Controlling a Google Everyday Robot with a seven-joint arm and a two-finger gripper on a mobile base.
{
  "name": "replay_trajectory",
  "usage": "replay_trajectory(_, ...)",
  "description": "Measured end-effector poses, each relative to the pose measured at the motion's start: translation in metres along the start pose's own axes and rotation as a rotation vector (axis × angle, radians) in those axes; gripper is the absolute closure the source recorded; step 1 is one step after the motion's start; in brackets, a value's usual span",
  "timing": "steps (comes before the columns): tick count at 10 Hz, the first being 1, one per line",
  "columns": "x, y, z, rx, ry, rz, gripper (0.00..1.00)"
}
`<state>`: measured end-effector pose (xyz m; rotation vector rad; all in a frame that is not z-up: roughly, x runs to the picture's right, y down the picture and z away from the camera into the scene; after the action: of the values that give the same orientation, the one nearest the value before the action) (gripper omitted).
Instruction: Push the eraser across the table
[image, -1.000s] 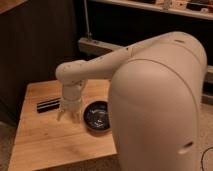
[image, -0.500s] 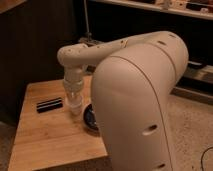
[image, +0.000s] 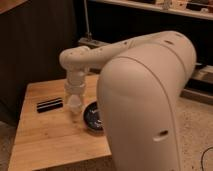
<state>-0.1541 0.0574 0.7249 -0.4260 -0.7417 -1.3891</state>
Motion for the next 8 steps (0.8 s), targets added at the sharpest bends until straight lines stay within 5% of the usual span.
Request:
replay_trajectory(4, 0.016, -0.002, -0.001, 0.036, 0.070, -0.069, 0.25)
replay_trajectory(8, 0.067, -0.072, 0.004, 0.053, 0.133, -0.177, 0.63)
